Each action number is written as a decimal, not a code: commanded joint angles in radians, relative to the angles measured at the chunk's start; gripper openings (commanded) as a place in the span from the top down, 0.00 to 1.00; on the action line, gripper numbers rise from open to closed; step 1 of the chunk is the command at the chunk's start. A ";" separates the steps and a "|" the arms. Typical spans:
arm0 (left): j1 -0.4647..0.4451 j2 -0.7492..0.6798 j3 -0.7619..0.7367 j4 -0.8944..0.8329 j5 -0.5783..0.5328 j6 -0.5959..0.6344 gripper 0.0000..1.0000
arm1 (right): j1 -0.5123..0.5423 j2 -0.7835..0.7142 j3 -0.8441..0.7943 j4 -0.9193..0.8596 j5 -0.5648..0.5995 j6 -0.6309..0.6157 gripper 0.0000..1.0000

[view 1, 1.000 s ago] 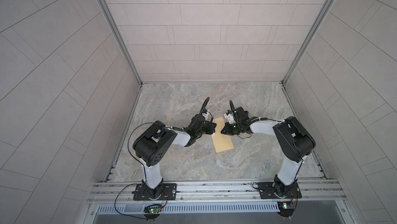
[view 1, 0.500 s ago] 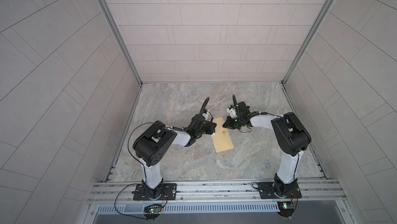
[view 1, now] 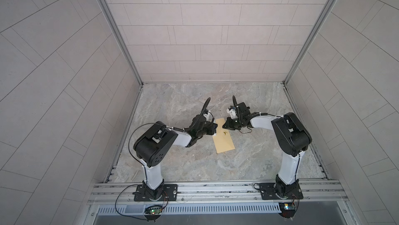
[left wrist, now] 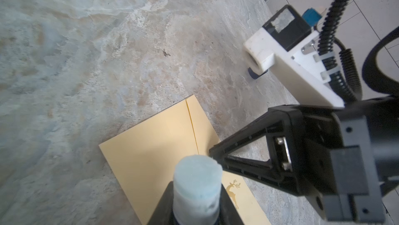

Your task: Place the letter into the envelope and seal it

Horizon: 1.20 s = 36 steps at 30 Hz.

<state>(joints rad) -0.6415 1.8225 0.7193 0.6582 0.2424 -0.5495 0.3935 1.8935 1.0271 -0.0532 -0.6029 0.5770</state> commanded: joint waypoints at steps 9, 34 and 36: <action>0.006 0.011 -0.012 -0.025 -0.015 0.011 1.00 | 0.045 -0.083 -0.132 -0.005 -0.014 0.007 1.00; 0.006 0.006 -0.017 -0.023 -0.014 0.009 1.00 | -0.008 0.036 0.047 -0.059 -0.012 0.004 1.00; 0.006 0.009 -0.018 -0.020 -0.013 0.007 1.00 | 0.005 0.014 0.010 -0.055 -0.013 0.001 1.00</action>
<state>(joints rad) -0.6415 1.8225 0.7181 0.6601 0.2424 -0.5499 0.3752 1.9404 1.0912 -0.0677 -0.6193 0.5804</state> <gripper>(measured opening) 0.275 0.047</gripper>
